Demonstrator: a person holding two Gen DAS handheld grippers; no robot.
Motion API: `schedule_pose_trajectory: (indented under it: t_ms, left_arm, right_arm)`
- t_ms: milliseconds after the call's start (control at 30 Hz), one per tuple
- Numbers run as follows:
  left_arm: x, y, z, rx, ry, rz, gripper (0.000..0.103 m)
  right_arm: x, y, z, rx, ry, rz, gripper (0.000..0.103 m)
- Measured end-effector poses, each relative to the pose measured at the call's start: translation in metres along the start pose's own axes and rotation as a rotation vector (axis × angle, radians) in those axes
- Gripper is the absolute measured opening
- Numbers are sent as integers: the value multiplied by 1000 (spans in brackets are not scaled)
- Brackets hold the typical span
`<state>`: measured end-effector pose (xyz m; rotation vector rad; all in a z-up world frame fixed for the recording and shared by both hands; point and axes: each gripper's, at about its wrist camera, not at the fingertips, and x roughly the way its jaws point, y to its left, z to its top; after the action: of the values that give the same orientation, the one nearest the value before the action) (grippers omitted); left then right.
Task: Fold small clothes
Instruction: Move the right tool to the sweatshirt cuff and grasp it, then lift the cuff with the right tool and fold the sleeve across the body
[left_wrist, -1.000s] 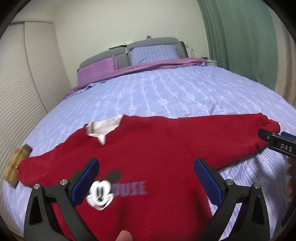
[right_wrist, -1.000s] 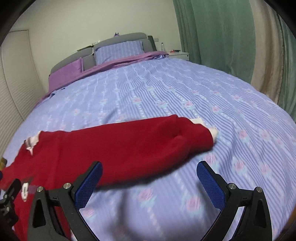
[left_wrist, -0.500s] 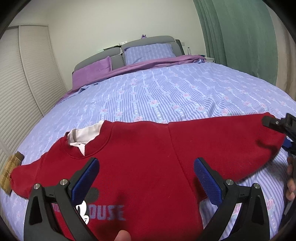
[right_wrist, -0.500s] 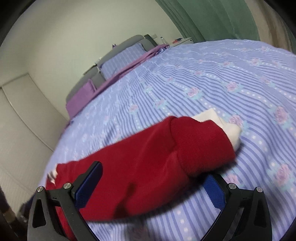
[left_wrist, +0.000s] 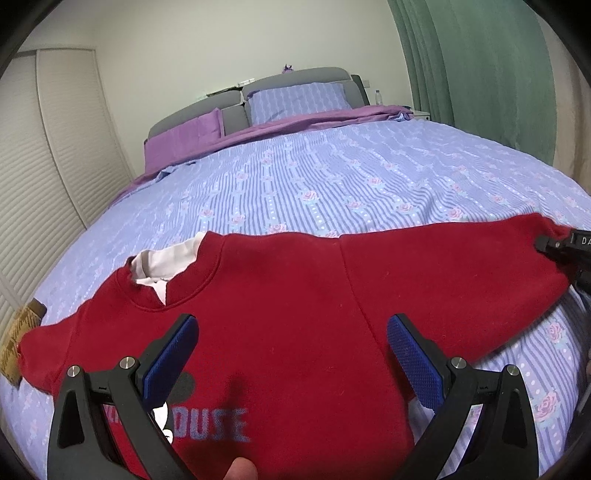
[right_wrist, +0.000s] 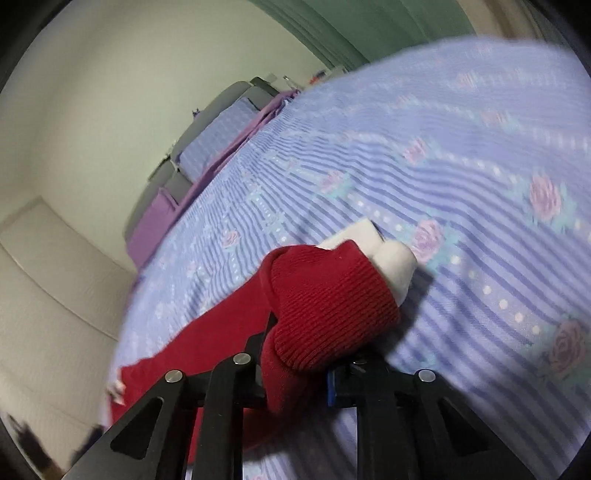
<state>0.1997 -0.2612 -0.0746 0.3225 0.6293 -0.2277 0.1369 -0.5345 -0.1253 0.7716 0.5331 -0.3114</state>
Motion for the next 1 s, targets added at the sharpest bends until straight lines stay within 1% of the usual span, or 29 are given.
schedule_pose_trajectory:
  t_ms: [100,167,233,300,433,533,600,667,767,833,900,1000]
  left_arm:
    - [12,10,-2,-24,35,-34,103]
    - [19,19,-4,-58,61,-58,103]
    - [23,32,-6,-103,80,-64,103]
    - [22,47,-8,-150,82,-82,103]
    - [12,77,-8,-216,73,-86,103]
    - [0,103,-8,-235,57,-63,103]
    - [-10,127,-10,-253,47,-51,103]
    - [-18,148,-12,-272,39,-35,103]
    - [-32,184,-16,-290,27,10,103]
    - [-40,211,-22,-299,19,57,103]
    - [-45,238,-28,-312,20,100,103]
    - [-49,271,-38,-337,25,149,103]
  right_arm:
    - [-13,24,4,-80,-74,-43,18]
    - [-27,46,10,-135,-128,-47,18]
    - [-37,68,17,-190,-164,-48,18]
    - [-52,93,18,-244,-187,-33,18]
    - [-67,154,18,-380,-204,0,18]
    - [-73,196,12,-437,-187,58,18]
    - [-74,223,3,-484,-164,77,18]
    - [-71,250,-13,-535,-142,78,18]
    - [-62,289,-47,-618,-113,69,18]
    - [-55,304,-65,-637,-87,79,18]
    - [-46,322,-85,-669,-65,71,18]
    - [-37,342,-113,-705,-32,89,18]
